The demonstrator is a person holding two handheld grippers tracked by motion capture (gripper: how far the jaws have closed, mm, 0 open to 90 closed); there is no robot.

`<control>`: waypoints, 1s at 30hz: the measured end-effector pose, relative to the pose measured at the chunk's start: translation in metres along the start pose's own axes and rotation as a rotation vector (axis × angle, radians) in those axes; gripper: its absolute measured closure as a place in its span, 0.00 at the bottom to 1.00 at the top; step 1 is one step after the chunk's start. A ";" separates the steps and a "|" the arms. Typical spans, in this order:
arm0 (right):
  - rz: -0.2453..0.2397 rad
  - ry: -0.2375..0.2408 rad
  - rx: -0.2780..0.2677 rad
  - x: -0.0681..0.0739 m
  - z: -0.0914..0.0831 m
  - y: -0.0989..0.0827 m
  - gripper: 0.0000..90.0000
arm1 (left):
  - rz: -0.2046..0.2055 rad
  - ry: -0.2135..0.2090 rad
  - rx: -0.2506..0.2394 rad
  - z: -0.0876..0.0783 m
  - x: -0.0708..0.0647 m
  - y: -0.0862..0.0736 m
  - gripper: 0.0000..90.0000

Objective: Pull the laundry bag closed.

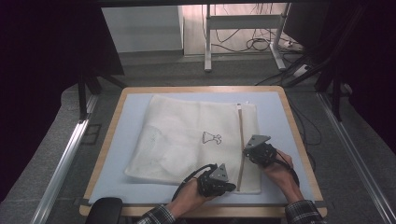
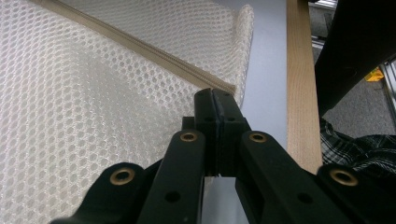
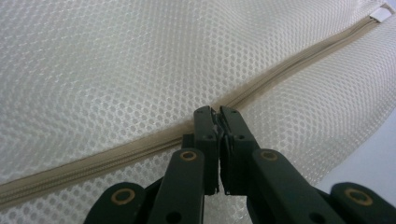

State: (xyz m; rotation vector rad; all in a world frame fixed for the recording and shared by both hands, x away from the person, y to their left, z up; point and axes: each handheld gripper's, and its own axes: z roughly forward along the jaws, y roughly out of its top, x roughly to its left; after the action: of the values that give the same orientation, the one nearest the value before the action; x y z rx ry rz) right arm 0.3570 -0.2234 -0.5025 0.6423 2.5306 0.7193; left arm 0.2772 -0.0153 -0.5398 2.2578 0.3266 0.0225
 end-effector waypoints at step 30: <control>0.001 -0.037 0.008 -0.018 0.012 0.008 0.96 | -0.024 -0.004 -0.020 0.001 -0.001 0.000 1.00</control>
State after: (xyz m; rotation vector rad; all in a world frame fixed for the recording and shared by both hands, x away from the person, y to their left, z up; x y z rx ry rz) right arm 0.3801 -0.2224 -0.5026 0.6534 2.5009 0.6920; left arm 0.2762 -0.0165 -0.5407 2.2334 0.3494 0.0088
